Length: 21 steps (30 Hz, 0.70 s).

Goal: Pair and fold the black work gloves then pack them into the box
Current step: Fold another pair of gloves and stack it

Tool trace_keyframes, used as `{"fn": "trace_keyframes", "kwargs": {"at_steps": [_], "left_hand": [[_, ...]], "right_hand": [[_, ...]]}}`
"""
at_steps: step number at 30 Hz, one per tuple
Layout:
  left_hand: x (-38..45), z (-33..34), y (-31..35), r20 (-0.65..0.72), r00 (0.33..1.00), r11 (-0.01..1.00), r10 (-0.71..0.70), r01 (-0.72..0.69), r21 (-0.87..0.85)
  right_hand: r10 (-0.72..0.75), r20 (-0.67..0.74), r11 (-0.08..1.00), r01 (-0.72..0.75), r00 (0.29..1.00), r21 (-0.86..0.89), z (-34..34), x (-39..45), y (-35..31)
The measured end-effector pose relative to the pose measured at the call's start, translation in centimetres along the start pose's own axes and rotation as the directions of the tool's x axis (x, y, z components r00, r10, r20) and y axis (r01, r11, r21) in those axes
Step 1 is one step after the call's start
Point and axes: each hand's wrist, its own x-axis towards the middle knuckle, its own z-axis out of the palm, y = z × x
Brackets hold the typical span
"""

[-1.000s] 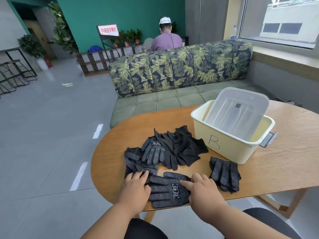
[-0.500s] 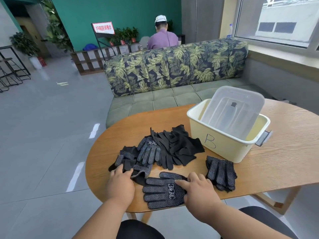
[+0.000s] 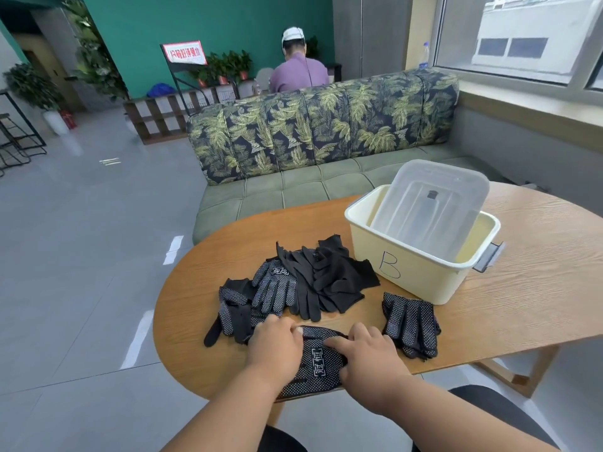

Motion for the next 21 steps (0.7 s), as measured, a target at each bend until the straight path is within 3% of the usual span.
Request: {"fn": "trace_keyframes", "kwargs": {"at_steps": [12,16,21], "left_hand": [[1.1,0.6,0.7,0.015,1.0,1.0,-0.004,0.004,-0.019],[0.5,0.4,0.7,-0.036,0.999,0.946,-0.032,0.019,-0.324],[-0.1,0.6,0.7,0.061,0.99,0.66,-0.125,0.129,-0.74]], "right_hand": [[0.002,0.027,1.0,-0.002,1.0,0.005,-0.4,0.4,0.0],[0.001,0.036,1.0,-0.002,0.999,0.013,-0.5,0.4,0.0],[-0.004,0.077,1.0,0.003,0.997,0.014,-1.1,0.6,0.0]]}}
